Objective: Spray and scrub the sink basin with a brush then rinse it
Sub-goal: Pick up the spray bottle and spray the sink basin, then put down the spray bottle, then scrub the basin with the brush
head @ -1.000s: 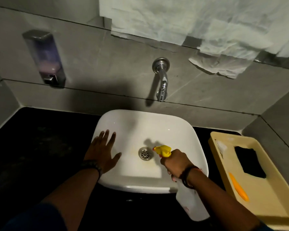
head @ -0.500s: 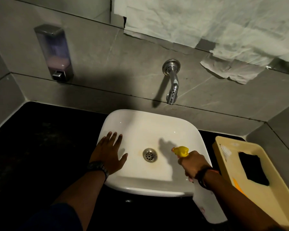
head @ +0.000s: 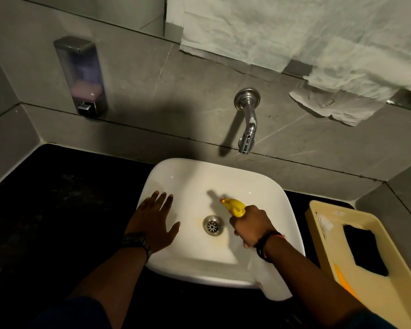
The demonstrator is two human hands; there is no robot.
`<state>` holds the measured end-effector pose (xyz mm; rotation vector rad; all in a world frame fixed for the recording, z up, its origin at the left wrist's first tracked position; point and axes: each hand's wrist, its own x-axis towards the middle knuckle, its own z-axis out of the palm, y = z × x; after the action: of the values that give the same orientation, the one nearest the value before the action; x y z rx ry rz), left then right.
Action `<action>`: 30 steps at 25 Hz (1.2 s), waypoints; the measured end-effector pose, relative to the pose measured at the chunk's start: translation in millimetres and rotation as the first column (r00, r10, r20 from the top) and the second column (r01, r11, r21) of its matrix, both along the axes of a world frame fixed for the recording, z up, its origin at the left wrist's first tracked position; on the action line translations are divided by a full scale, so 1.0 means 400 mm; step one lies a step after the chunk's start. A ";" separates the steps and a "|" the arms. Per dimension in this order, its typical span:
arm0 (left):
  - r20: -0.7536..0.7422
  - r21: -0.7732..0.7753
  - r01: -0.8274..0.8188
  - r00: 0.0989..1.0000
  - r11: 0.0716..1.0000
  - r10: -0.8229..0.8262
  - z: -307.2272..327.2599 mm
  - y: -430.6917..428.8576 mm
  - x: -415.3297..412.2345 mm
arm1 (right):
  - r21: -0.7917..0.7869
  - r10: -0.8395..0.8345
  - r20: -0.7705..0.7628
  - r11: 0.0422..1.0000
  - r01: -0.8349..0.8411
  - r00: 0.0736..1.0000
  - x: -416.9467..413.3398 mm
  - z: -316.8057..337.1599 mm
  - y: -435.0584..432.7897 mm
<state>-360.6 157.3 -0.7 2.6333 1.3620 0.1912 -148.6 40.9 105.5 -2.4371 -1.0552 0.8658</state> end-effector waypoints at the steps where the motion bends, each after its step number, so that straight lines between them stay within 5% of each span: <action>1: -0.013 -0.004 0.002 1.000 1.000 -0.002 0.001 0.001 0.000 | 0.016 0.002 0.002 1.000 -0.002 1.000 0.008 0.004 -0.001; 6: -0.097 -0.047 0.012 0.995 0.999 -0.016 0.008 0.002 0.006 | 0.327 -0.127 0.012 0.938 0.116 0.992 0.111 0.033 -0.065; 8: -0.066 -0.117 0.012 0.998 0.993 -0.020 0.025 -0.009 0.057 | 0.516 -0.254 -0.018 0.826 0.226 0.967 0.190 0.044 -0.118; 11: 0.177 -0.193 0.203 0.970 0.960 -0.169 0.080 -0.064 0.246 | 0.711 -0.442 -0.100 0.595 0.375 0.891 0.330 0.060 -0.225; 14: 0.367 -0.019 0.437 0.839 0.899 -0.400 0.123 -0.180 0.499 | 0.820 -0.550 -0.165 0.385 0.424 0.819 0.483 0.051 -0.356; 19: 0.336 -0.005 0.609 0.748 0.793 -0.572 0.079 -0.325 0.788 | 0.817 -0.757 -0.250 0.170 0.552 0.604 0.718 -0.048 -0.543; 24: 0.107 -0.029 0.516 0.853 0.856 -0.510 -0.029 -0.330 0.907 | 0.775 -0.801 -0.198 0.225 0.591 0.565 0.864 -0.210 -0.647; 30: 0.131 -0.006 0.531 0.840 0.847 -0.526 -0.038 -0.307 0.914 | 0.792 -0.881 -0.218 0.091 0.604 0.419 0.930 -0.295 -0.662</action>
<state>5.1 34.3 -15.8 2.7834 0.5491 0.2404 223.5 -224.0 -12.4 -1.8216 0.0320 -0.3894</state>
